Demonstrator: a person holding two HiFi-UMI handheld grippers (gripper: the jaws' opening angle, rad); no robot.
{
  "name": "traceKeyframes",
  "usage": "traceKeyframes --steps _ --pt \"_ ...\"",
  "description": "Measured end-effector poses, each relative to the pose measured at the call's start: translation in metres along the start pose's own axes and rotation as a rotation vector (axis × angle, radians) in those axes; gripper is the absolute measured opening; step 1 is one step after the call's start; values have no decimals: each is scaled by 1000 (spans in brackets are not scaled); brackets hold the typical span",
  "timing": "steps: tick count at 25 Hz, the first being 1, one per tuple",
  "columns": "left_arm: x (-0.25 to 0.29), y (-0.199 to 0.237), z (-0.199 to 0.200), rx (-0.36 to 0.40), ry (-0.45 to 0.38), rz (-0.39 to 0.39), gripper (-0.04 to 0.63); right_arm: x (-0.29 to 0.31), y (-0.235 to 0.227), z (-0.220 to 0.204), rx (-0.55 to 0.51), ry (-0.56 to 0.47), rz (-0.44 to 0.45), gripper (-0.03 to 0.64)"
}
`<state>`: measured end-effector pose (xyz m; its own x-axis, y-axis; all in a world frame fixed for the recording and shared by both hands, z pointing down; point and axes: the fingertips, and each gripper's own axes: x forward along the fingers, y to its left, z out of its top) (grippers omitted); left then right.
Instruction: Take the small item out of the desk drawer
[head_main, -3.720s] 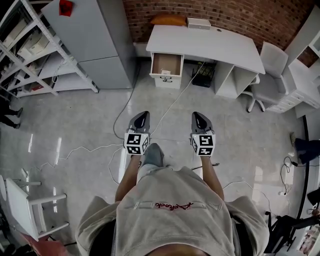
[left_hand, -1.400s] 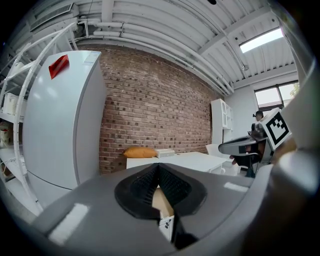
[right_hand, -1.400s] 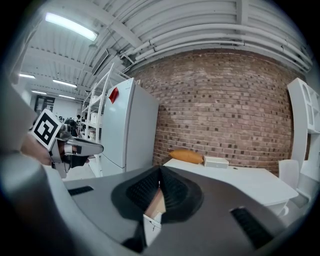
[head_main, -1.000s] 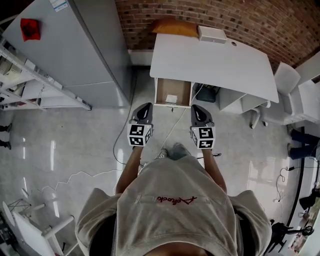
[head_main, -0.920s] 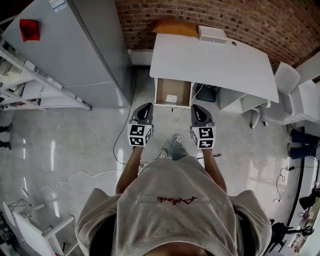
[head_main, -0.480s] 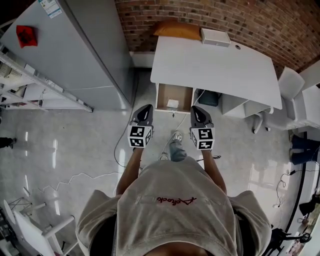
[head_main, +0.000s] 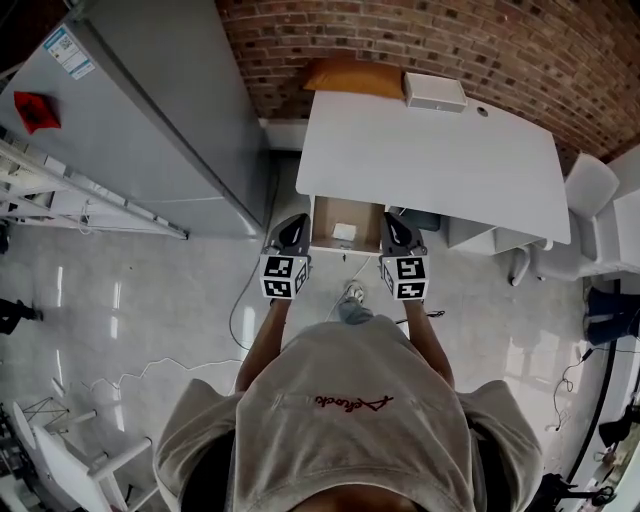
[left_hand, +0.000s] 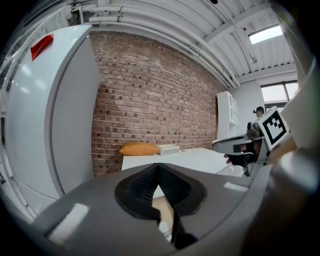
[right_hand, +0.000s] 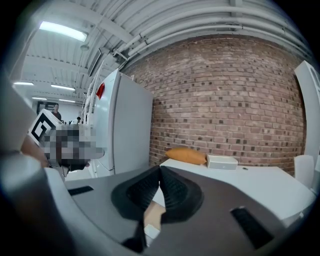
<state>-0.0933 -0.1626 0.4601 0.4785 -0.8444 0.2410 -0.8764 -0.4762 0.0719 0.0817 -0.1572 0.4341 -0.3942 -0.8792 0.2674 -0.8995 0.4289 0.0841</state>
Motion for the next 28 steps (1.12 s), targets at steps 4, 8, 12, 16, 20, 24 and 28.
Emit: traceKeyframes --steps 4,8,12,16,20,24,28 --pt "32 0 13 -4 -9 5 9 21 -27 6 -2 -2 9 11" --pt "56 4 24 1 -17 28 9 39 -49 8 0 -3 25 12" --pt "75 9 31 4 -16 53 9 57 -67 13 0 -8 43 11" --pt "93 12 42 14 -26 76 9 72 -84 16 1 -20 62 12" --pt "104 15 50 23 -28 97 9 82 -96 15 6 -20 82 11" --pt "110 17 52 35 -20 102 9 91 -101 13 14 -14 94 12" --pt "111 22 48 30 -6 111 9 96 -98 9 16 -5 112 12"
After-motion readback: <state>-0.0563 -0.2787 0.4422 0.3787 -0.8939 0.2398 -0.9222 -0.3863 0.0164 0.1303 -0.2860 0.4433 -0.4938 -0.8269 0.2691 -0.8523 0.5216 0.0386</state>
